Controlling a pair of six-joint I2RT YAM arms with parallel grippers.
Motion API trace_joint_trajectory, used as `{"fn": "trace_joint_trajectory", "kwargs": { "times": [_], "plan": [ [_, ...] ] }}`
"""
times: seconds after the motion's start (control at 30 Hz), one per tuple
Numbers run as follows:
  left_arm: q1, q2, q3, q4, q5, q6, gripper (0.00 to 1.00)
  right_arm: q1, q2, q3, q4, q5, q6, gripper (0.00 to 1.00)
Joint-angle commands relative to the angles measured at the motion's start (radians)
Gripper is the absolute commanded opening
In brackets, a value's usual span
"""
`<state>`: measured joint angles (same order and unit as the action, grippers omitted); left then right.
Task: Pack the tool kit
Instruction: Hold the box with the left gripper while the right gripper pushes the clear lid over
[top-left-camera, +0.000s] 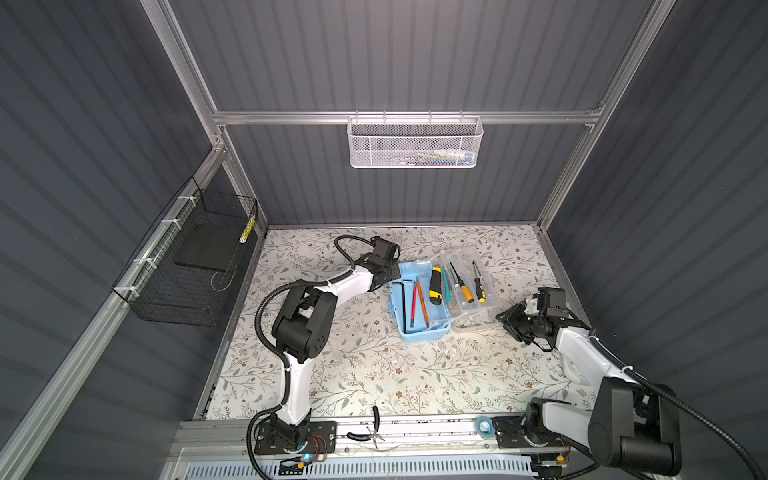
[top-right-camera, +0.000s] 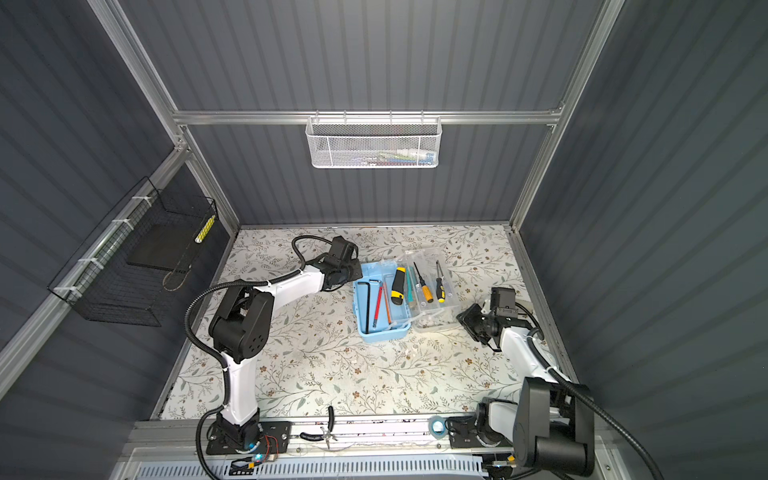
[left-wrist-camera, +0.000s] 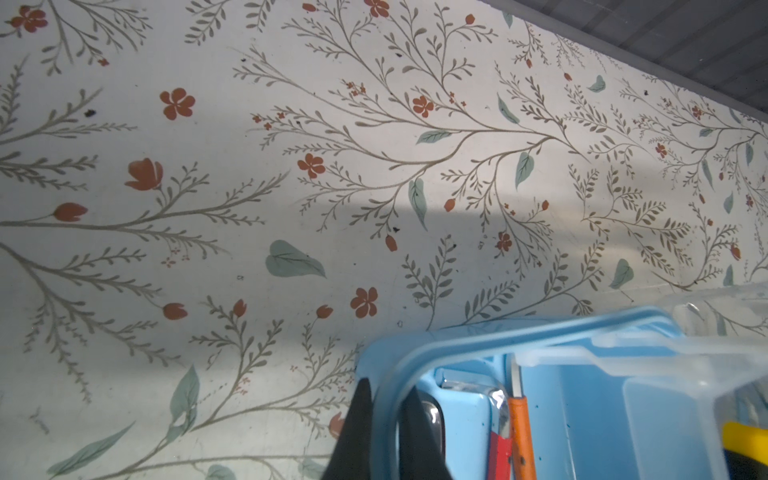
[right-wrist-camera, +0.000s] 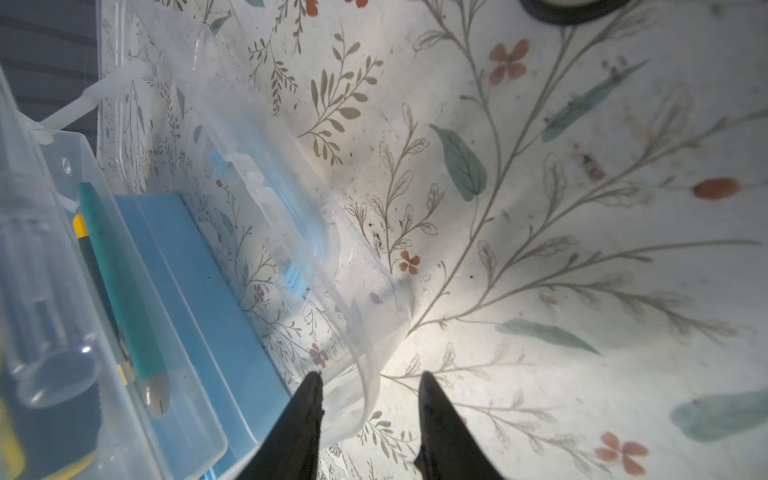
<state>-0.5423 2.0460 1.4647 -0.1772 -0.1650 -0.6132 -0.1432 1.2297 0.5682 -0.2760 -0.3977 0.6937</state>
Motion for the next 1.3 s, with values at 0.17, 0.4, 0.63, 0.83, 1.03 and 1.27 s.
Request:
{"fn": "trace_joint_trajectory", "kwargs": {
  "times": [0.17, 0.4, 0.63, 0.83, 1.03, 1.27],
  "plan": [
    [0.023, -0.015, -0.02, 0.026, 0.012, 0.001, 0.0, -0.001, 0.108, 0.034, 0.061, -0.016, -0.034, 0.34],
    [0.022, -0.012, -0.026, 0.034, 0.025, -0.009, 0.0, 0.001, 0.173, 0.03, 0.111, -0.026, -0.027, 0.14],
    [0.022, -0.01, -0.023, 0.044, 0.049, -0.007, 0.0, 0.018, 0.134, 0.04, 0.107, -0.005, -0.038, 0.0],
    [0.021, -0.006, -0.009, 0.048, 0.07, -0.001, 0.0, 0.088, 0.045, 0.083, 0.053, 0.13, -0.063, 0.0],
    [0.021, -0.006, -0.005, 0.05, 0.08, 0.008, 0.0, 0.242, -0.077, 0.183, -0.074, 0.357, -0.103, 0.0],
    [0.021, -0.006, -0.004, 0.063, 0.096, 0.01, 0.0, 0.448, -0.173, 0.306, -0.191, 0.608, -0.13, 0.0]
  ]
}}
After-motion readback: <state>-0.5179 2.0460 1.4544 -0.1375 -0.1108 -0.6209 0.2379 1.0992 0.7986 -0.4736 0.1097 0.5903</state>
